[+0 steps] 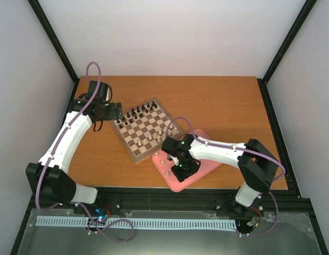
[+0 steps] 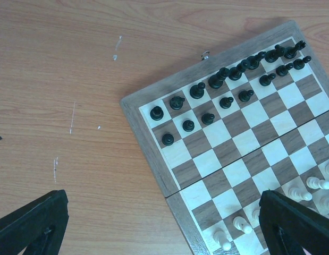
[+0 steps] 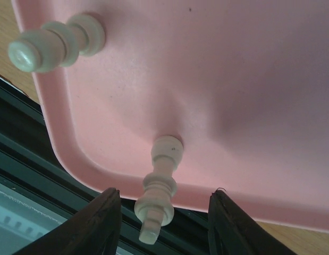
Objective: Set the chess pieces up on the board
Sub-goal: Pick up the chess piece from the storage box.
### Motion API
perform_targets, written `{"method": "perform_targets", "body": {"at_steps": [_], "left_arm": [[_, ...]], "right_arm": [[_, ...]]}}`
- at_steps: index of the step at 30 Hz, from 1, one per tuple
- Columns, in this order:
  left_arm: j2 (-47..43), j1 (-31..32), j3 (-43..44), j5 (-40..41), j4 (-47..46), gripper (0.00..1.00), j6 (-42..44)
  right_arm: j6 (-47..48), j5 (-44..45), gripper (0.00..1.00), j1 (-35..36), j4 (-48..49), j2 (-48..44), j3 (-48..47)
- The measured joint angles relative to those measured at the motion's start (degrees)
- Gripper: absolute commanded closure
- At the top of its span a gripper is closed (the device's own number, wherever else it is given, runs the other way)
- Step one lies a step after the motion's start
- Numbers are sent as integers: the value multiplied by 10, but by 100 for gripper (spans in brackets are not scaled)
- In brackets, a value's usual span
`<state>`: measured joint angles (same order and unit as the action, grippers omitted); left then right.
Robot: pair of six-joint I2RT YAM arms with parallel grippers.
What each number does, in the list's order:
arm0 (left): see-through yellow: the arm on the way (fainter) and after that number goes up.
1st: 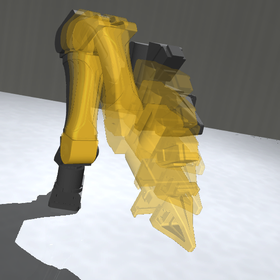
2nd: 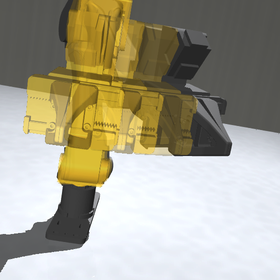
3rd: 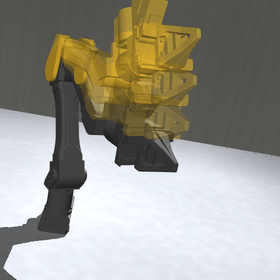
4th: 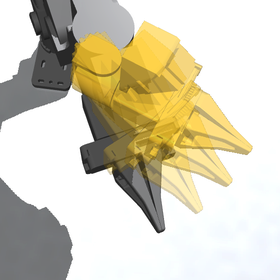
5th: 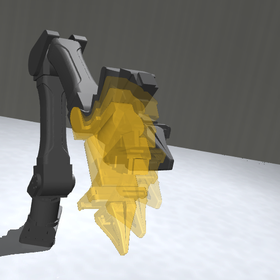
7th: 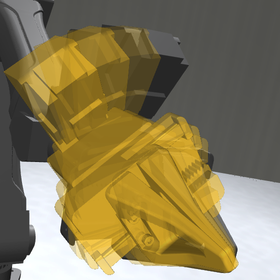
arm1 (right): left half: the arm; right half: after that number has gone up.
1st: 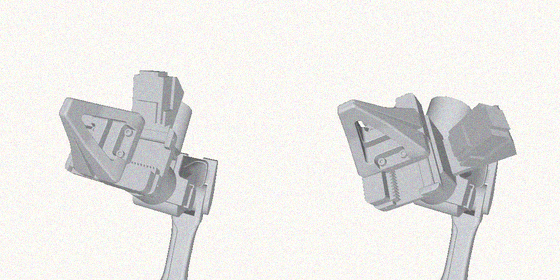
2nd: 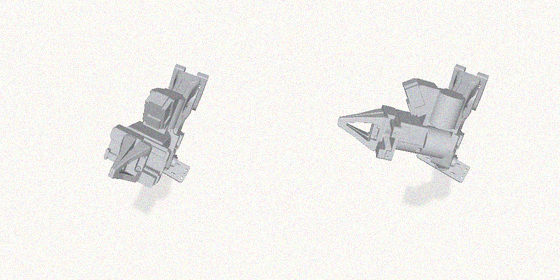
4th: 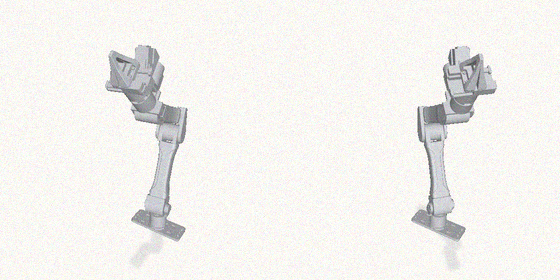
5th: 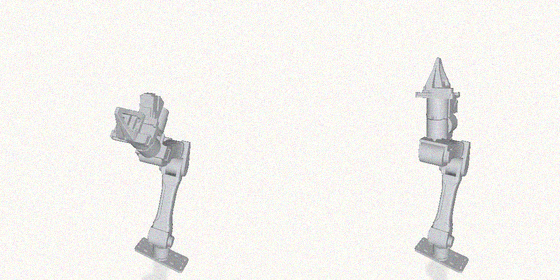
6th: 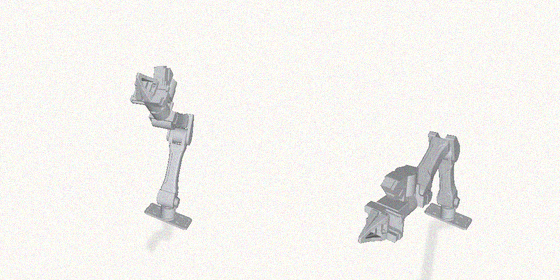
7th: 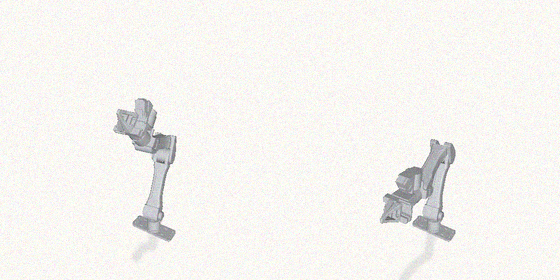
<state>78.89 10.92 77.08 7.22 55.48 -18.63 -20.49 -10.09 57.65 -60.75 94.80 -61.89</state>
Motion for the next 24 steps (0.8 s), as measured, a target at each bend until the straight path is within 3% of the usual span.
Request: {"method": "perform_targets", "body": {"at_steps": [15, 24], "left_arm": [[0, 0, 0, 0, -1, 0, 0], [0, 0, 0, 0, -1, 0, 0]], "right_arm": [[2, 7, 83, 0, 8, 28, -16], [3, 32, 84, 0, -40, 30, -71]]}}
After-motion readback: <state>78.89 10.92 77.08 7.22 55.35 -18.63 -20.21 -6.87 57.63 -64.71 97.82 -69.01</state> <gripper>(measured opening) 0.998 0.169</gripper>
